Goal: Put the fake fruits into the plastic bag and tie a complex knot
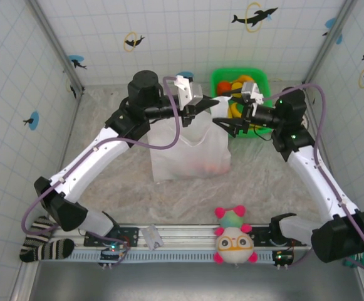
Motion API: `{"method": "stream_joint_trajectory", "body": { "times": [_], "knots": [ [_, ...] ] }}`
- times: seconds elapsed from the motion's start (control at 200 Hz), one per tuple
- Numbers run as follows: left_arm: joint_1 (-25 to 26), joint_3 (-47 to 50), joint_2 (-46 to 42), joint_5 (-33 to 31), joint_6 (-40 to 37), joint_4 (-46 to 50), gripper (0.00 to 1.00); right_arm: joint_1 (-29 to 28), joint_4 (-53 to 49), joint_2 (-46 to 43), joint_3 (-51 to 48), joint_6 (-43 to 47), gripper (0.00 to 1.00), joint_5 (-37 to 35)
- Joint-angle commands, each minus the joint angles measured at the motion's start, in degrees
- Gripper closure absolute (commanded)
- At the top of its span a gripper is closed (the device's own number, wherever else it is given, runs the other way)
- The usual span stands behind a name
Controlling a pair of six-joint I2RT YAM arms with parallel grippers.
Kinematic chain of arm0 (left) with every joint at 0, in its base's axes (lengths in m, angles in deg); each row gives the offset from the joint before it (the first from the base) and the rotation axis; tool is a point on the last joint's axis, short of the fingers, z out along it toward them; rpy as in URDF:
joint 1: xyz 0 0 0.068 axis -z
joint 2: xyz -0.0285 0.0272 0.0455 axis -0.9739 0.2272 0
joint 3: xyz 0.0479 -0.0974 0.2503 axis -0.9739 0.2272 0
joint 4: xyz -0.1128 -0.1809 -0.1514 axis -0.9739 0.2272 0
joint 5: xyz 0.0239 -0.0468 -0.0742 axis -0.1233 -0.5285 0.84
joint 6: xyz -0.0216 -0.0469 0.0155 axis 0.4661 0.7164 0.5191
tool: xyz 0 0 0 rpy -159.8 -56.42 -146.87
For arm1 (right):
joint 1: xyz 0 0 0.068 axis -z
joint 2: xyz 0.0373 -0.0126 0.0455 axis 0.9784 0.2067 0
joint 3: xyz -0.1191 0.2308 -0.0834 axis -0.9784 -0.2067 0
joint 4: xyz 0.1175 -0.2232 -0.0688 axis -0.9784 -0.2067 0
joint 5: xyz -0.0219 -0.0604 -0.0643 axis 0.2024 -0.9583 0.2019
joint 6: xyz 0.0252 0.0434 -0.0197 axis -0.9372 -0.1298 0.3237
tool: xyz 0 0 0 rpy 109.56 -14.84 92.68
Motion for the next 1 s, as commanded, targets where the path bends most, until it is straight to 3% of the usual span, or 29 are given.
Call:
{"method": "stream_joint_trajectory", "body": {
  "times": [0.0,0.165,0.315,0.41,0.996],
  "knots": [
    [-1.1,0.6,-1.6,4.2,0.8,-4.2,1.00,-2.0,4.1,0.9,4.3,0.9,0.06,5.4],
    [-1.5,0.7,-1.5,5.1,1.1,-4.4,1.00,-5.0,2.1,2.1,4.9,1.5,0.29,7.3],
    [-2.1,1.9,-2.1,5.3,2.2,-6.1,1.00,-5.3,1.2,1.2,2.1,2.5,0.70,5.2],
    [-2.7,2.6,-2.5,5.5,3.1,-7.4,1.00,-5.4,1.5,0.3,0.0,2.6,0.85,3.7],
    [-3.5,2.7,-3.8,4.0,4.2,-9.8,1.00,-6.7,-0.2,0.4,-10.2,2.2,0.94,-0.3]
  ]
}}
